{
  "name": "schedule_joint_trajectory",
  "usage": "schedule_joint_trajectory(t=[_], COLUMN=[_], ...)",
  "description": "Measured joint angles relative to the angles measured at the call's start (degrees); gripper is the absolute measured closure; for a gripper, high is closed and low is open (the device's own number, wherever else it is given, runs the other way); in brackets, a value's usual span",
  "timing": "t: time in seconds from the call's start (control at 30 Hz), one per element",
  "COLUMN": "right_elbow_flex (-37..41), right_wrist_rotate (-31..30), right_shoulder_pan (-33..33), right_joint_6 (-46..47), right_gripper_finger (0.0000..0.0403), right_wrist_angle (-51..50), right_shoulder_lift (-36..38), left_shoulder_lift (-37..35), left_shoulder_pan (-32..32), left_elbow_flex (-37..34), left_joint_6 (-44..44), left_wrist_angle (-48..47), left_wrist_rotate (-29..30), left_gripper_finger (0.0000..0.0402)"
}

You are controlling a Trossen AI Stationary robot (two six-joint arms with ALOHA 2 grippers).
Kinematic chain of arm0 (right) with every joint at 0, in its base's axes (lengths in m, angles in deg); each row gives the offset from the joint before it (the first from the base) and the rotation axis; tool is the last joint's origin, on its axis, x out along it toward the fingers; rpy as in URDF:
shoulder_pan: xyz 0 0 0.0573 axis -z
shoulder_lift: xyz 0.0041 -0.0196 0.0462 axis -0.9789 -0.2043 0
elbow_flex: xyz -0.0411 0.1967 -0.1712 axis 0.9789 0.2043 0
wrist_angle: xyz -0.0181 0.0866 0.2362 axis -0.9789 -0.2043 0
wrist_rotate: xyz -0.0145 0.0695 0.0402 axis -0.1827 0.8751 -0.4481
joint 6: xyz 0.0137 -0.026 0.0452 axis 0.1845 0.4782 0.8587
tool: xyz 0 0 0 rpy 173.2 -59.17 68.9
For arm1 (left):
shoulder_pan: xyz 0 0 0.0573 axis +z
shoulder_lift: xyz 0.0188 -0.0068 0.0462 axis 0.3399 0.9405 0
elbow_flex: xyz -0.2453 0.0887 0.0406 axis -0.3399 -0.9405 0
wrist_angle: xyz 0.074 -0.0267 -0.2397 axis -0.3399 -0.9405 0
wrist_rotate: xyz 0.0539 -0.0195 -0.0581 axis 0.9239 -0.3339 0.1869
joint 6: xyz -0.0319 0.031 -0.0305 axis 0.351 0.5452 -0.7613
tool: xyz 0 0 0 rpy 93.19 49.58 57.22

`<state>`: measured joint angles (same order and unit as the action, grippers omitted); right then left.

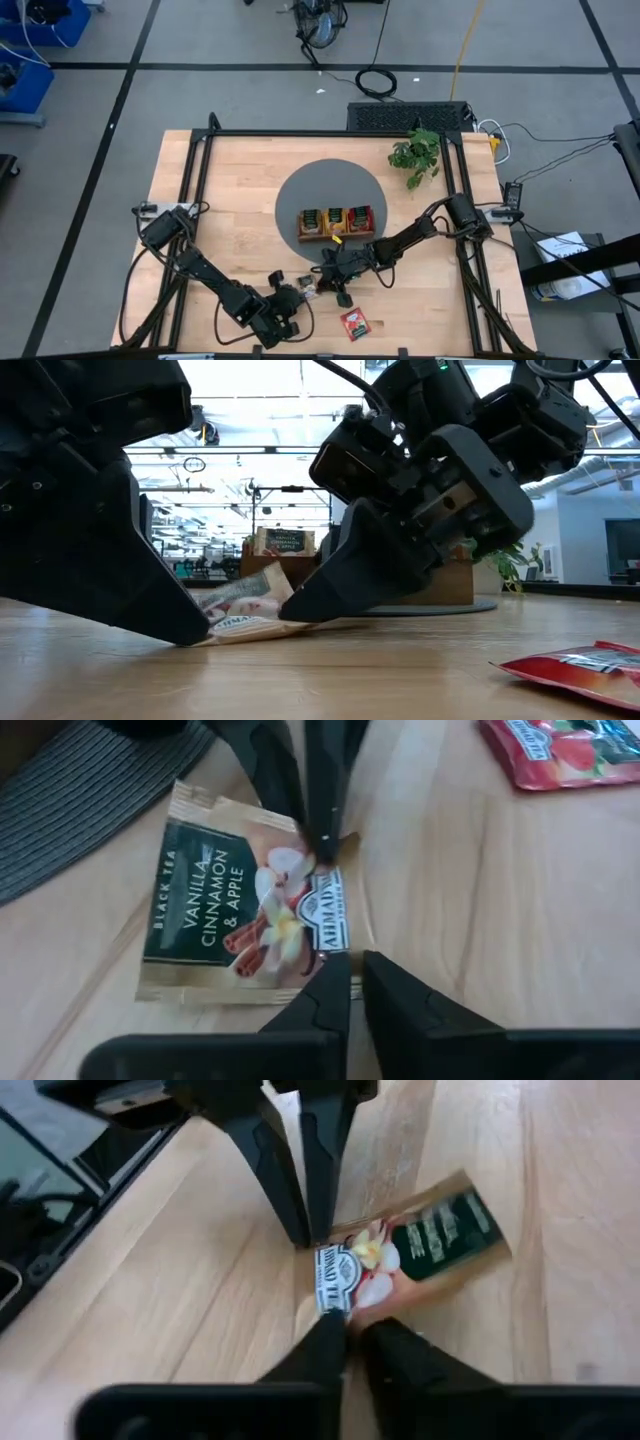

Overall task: Pick & Place Tea
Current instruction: Put the cinnamon tea sachet into the left compartment of the wooden organizer

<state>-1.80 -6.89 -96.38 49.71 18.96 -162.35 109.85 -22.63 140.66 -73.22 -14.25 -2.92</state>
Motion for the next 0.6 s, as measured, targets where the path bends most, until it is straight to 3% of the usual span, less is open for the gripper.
schedule_joint_trajectory(t=[0.07,0.4,0.5,0.6], right_elbow_flex=[0.01,0.01,0.01,0.01], right_wrist_rotate=[-0.14,-1.60,-1.77,-2.66], right_shoulder_pan=[-0.02,-0.07,-0.12,-1.38], right_joint_6=[-1.98,-11.04,-14.13,-17.84], right_gripper_finger=[0.0396,0.0402,0.0402,0.0403], right_wrist_angle=[0.05,-0.53,-2.67,-6.63], right_shoulder_lift=[0.00,3.15,6.52,10.66], left_shoulder_lift=[-0.24,-7.36,-10.34,-13.16], left_shoulder_pan=[-0.01,-1.33,-2.99,-5.40], left_elbow_flex=[0.10,-0.03,0.06,0.06], left_joint_6=[2.09,6.45,6.68,6.70], left_wrist_angle=[1.08,2.17,1.77,1.26], left_wrist_rotate=[0.03,-2.61,0.33,6.93], left_gripper_finger=[0.0354,0.0330,0.0330,0.0330])
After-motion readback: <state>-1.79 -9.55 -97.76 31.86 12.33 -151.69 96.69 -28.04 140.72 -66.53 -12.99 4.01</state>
